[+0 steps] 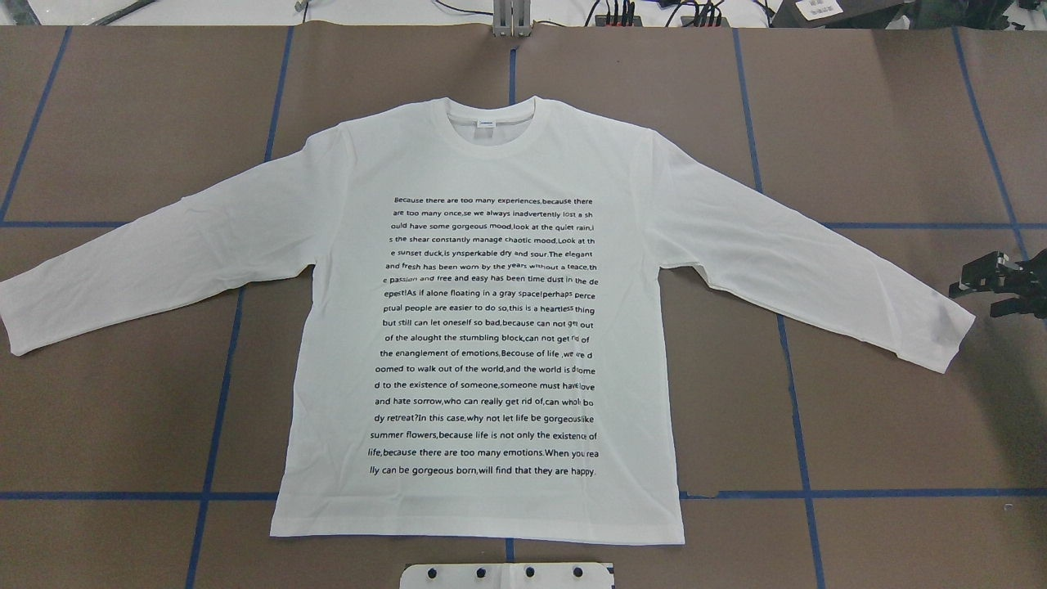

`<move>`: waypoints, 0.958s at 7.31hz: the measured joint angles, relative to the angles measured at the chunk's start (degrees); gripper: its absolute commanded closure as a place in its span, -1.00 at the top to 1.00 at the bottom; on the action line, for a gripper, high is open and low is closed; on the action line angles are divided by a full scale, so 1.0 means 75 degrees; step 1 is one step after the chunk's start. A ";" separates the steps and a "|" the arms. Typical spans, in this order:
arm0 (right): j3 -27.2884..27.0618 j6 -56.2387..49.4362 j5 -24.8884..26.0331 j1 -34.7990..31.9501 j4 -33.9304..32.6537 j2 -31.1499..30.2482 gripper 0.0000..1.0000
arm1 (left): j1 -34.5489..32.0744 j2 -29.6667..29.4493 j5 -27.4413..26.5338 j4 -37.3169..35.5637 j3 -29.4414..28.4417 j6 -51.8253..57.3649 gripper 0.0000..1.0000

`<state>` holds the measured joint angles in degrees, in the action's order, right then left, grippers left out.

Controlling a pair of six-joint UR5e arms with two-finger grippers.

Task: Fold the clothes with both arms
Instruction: 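Move the right gripper toward the cuff of the sleeve nearest it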

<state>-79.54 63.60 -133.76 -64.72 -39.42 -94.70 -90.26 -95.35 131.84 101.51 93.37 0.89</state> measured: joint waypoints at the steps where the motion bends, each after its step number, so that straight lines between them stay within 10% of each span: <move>1: 0.0001 0.0018 -0.0003 0.0048 0.0012 -0.0021 0.48 | 0.0000 0.0002 0.0000 0.0000 -0.0001 -0.0001 0.99; 7: -0.0045 0.0027 -0.0070 0.0140 0.0018 -0.0188 0.19 | 0.0000 0.0017 0.0000 0.0000 -0.0004 -0.0002 0.99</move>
<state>-79.88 63.81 -134.29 -63.67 -39.29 -96.11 -90.26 -95.22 131.84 101.51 93.34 0.88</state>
